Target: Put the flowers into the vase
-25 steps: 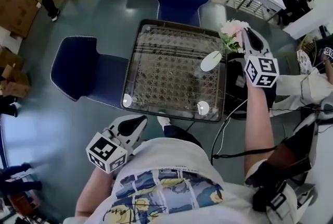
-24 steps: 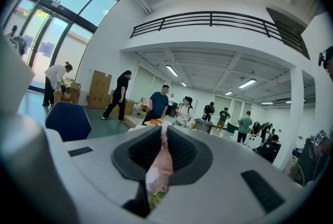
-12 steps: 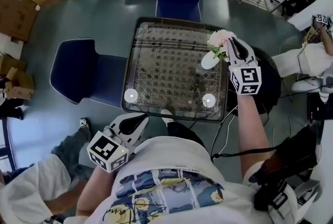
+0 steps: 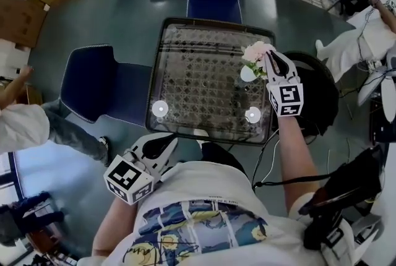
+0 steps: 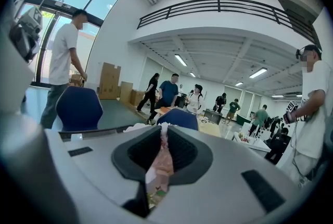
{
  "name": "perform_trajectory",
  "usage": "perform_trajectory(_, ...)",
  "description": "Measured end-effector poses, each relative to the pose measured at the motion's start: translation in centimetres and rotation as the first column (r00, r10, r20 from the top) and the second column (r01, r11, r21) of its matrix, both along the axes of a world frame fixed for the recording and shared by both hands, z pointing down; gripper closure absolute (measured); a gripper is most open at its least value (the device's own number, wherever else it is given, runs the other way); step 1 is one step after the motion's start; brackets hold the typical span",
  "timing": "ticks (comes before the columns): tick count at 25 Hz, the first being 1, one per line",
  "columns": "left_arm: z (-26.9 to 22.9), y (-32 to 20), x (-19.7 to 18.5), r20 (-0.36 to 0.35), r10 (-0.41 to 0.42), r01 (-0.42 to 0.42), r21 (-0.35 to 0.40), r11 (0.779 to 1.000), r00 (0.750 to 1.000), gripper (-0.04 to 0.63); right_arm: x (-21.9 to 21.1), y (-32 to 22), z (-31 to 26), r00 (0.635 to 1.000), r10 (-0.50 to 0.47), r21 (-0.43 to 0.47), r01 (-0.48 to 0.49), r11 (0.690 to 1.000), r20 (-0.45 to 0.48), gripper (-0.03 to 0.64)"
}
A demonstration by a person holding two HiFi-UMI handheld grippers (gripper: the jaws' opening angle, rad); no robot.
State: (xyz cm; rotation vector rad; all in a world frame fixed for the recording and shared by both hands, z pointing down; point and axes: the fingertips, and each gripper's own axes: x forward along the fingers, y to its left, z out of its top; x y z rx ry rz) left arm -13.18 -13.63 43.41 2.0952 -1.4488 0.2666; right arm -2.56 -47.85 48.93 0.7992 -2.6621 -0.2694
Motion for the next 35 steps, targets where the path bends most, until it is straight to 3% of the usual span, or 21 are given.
perform_trajectory(14, 0.2, -0.8, -0.2, 0.0, -0.011, 0.011, 0.015, 1.0, 1.0, 0.586, -0.8, 0.8, 0.3, 0.999, -0.048, -0.038, 0.048, 0.998, 0.018, 0.556)
perform_trajectory(20, -0.3, -0.2, 0.2, 0.0, -0.013, 0.013, 0.046, 0.999, 1.0, 0.585, 0.0, 1.2, -0.4, 0.999, -0.034, -0.041, 0.034, 0.999, 0.002, 0.489)
perform_trajectory(26, -0.6, 1.8, 0.8, 0.005, 0.005, -0.006, 0.078, 0.997, 1.0, 0.586, 1.1, 2.3, -2.9, 1.0, -0.025, -0.008, 0.025, 1.0, 0.018, 0.465)
perform_trajectory(35, -1.6, 7.2, 1.2, 0.017, 0.027, -0.029, 0.12, 0.992, 0.999, 0.586, 2.6, 9.8, -6.1, 0.999, -0.005, 0.0, 0.005, 1.0, 0.034, 0.466)
